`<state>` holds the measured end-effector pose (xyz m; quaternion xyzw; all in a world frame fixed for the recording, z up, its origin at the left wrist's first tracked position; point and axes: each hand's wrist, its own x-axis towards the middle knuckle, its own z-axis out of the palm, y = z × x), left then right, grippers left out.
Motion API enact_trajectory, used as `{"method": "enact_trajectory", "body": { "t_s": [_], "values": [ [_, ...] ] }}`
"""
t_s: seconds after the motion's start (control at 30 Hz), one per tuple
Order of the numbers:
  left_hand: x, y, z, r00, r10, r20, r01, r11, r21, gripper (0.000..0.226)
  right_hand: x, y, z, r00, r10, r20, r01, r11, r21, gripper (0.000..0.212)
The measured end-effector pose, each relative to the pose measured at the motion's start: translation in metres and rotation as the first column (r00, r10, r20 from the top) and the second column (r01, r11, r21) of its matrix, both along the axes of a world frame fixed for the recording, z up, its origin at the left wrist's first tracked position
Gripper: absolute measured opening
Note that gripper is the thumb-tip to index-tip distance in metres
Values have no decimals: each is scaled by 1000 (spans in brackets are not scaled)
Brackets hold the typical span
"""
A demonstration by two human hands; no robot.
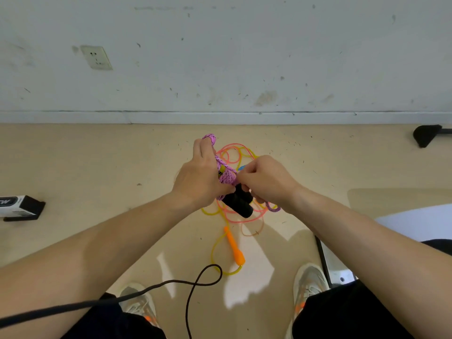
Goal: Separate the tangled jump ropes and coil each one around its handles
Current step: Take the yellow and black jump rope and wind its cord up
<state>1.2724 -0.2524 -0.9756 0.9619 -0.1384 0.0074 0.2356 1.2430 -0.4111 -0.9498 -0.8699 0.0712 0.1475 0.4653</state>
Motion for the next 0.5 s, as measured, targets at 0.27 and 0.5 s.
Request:
{"method": "enact_trajectory", "body": {
  "t_s": [0.27, 0.5],
  "values": [
    [-8, -3, 9, 989, -104, -108, 71, 960, -270, 106, 4, -25, 27, 892, 230, -389, 141, 675, 724, 29],
    [-11, -3, 16, 960, -206, -189, 86, 860, -502, 89, -2, -20, 25, 980, 164, -111, -25, 661, 750, 23]
  ]
}}
